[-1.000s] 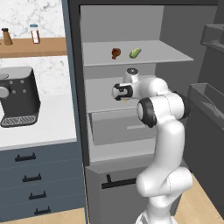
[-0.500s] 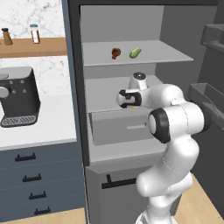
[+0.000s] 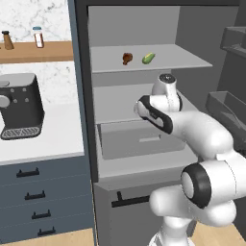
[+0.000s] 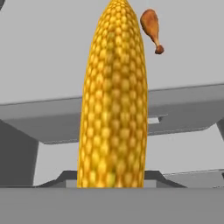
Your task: Place one corn and one chicken drumstick in each tupperware on the nearby counter, to pack two identical lunches.
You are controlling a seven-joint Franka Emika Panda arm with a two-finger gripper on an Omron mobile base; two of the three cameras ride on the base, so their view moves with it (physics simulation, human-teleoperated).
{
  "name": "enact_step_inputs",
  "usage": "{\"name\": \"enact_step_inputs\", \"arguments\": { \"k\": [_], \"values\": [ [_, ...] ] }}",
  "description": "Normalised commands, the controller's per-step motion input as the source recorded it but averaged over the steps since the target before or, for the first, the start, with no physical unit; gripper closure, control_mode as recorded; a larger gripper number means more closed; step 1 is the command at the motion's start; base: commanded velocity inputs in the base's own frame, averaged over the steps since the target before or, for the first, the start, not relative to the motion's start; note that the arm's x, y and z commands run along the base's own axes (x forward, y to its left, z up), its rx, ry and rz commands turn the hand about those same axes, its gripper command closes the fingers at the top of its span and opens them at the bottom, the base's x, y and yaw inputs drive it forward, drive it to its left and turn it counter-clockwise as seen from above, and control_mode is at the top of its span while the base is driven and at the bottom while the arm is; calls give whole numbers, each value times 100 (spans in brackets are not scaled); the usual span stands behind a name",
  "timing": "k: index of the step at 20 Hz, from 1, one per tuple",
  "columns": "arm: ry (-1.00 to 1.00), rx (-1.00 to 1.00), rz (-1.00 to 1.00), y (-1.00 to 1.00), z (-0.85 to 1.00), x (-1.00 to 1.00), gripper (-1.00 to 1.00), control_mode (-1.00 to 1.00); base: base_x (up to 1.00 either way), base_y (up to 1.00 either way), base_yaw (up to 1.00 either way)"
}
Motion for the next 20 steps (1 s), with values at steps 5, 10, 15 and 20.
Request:
{"name": "enact_step_inputs", "arguments": {
  "k": [5, 10, 15, 20],
  "values": [
    [6, 0, 1, 0, 35, -100, 100, -100, 0, 0, 0],
    [0, 0, 4, 0, -3, -100, 100, -100, 0, 0, 0],
    [0, 0, 3, 0, -4, -20, 100, 100, -80, 2, 14],
    [0, 0, 0, 0, 0, 0, 100, 100, -61, 78, 15]
  ]
}}
